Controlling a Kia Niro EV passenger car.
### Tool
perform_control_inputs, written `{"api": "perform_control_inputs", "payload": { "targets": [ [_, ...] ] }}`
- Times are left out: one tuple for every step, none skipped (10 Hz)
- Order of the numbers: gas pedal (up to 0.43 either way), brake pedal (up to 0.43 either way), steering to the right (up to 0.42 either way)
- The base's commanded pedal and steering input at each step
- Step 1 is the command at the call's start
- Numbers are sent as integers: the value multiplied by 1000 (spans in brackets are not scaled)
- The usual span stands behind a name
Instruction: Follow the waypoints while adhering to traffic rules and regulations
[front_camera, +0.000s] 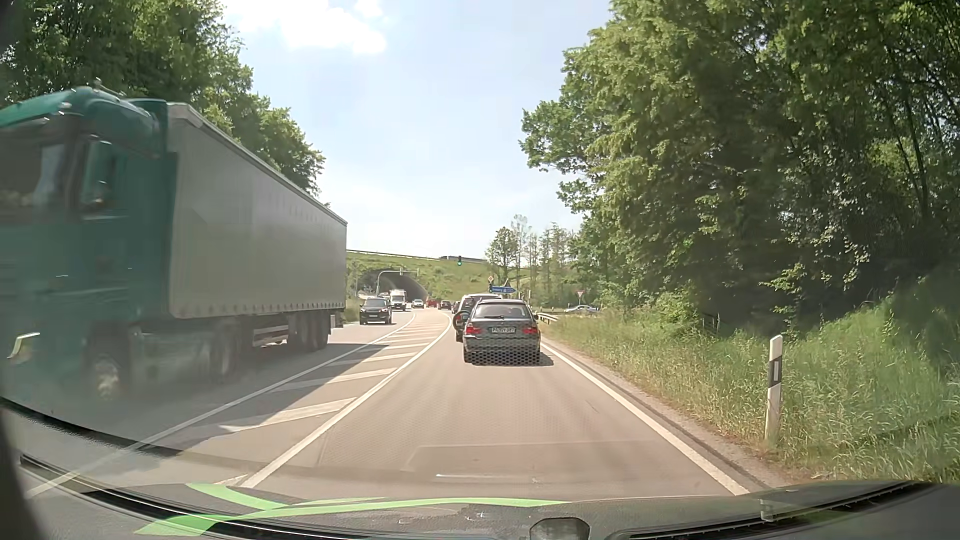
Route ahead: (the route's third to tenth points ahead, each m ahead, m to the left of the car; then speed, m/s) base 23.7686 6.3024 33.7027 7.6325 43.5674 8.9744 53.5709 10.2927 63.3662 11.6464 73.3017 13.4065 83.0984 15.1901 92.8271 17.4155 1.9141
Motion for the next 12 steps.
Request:
{"api": "perform_control_inputs", "payload": {
  "targets": [
    [0, 0, -5],
    [0, 0, -5],
    [0, 0, -5],
    [0, 0, -5],
    [0, 0, -5],
    [0, 0, -5],
    [0, 0, -5],
    [0, 0, -5],
    [28, 0, -5],
    [28, 0, -5],
    [28, 0, -5],
    [28, 0, -6]
  ]
}}
